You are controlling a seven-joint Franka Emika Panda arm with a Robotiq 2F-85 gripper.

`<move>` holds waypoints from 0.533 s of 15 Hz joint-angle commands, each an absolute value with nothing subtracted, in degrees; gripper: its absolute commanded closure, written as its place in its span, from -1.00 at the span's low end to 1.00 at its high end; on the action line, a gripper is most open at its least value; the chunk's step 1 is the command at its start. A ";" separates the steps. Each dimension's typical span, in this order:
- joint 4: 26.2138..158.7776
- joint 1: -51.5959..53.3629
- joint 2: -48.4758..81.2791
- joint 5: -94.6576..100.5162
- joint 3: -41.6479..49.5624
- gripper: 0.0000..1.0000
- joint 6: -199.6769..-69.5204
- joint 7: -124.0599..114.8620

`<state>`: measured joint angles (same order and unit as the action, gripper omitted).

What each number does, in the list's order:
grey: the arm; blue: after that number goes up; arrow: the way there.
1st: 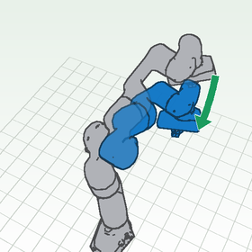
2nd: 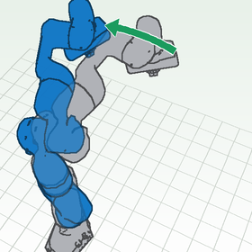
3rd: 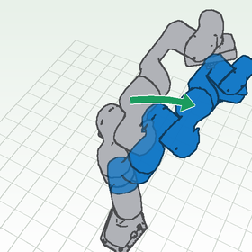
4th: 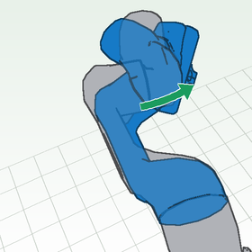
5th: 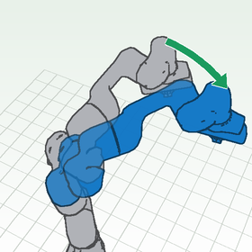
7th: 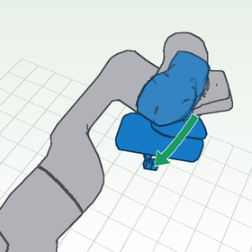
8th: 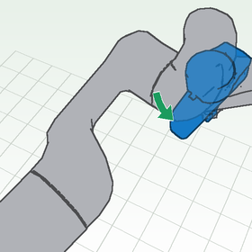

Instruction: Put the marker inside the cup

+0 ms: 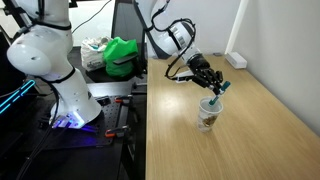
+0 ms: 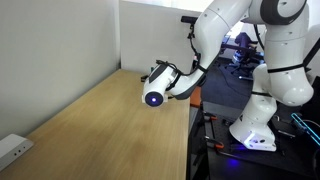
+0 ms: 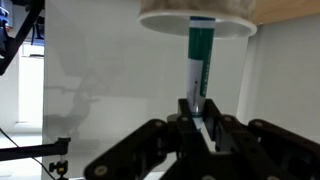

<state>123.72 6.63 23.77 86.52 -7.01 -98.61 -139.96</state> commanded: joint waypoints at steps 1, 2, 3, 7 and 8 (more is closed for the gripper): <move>122.91 6.68 24.66 85.75 -7.20 0.90 -98.06 -141.62; 122.92 6.64 24.80 85.66 -7.18 0.90 -98.07 -141.63; 122.93 6.66 24.93 85.55 -7.16 0.90 -97.95 -141.74; 123.25 6.60 25.06 85.45 -7.15 0.11 -98.04 -142.31; 123.34 6.58 24.98 85.45 -7.17 0.09 -98.10 -142.62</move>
<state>123.67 6.61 24.93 86.27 -7.00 -98.60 -141.00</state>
